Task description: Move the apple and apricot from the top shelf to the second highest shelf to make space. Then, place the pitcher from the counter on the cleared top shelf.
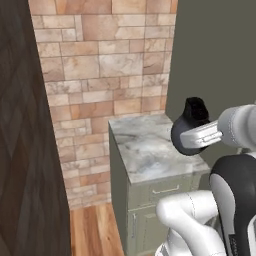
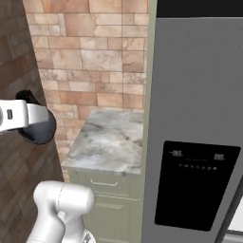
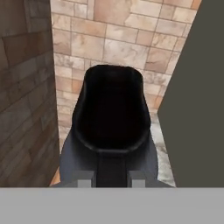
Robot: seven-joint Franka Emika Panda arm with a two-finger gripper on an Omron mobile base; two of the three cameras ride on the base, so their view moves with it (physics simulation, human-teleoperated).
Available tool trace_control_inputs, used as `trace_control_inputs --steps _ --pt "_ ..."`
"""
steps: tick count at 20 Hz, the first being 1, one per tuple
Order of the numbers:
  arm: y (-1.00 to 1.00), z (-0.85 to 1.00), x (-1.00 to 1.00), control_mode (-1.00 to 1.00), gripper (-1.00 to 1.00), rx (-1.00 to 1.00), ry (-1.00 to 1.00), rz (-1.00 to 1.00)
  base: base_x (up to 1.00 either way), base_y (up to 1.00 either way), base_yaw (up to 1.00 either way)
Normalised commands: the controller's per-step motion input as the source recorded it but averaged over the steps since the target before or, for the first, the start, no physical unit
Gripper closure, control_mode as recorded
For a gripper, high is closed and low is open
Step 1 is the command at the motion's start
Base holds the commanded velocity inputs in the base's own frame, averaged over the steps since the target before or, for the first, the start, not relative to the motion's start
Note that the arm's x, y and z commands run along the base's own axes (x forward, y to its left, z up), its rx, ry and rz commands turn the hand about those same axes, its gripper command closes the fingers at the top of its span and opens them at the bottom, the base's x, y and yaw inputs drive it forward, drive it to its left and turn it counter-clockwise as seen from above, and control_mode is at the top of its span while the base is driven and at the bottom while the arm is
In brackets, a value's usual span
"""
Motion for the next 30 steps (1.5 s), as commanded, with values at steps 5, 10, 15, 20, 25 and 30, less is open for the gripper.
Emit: trace_control_inputs --steps 5,10,15,20,25,30 --pt "0.00 0.00 0.00 1.00 1.00 0.00 0.00 0.00 -1.00 -0.13 -0.10" --pt "0.00 0.00 0.00 1.00 1.00 0.00 0.00 0.00 -0.56 -0.56 -0.23" --pt "0.00 0.00 0.00 1.00 1.00 0.00 0.00 0.00 -0.08 -0.77 -0.30" --pt "0.00 0.00 0.00 1.00 1.00 0.00 0.00 0.00 0.00 -0.87 -0.27" --pt "0.00 0.00 0.00 1.00 1.00 0.00 0.00 0.00 0.06 -0.86 -0.20" --pt "0.00 0.00 0.00 1.00 1.00 0.00 0.00 0.00 0.20 -0.80 -0.13"
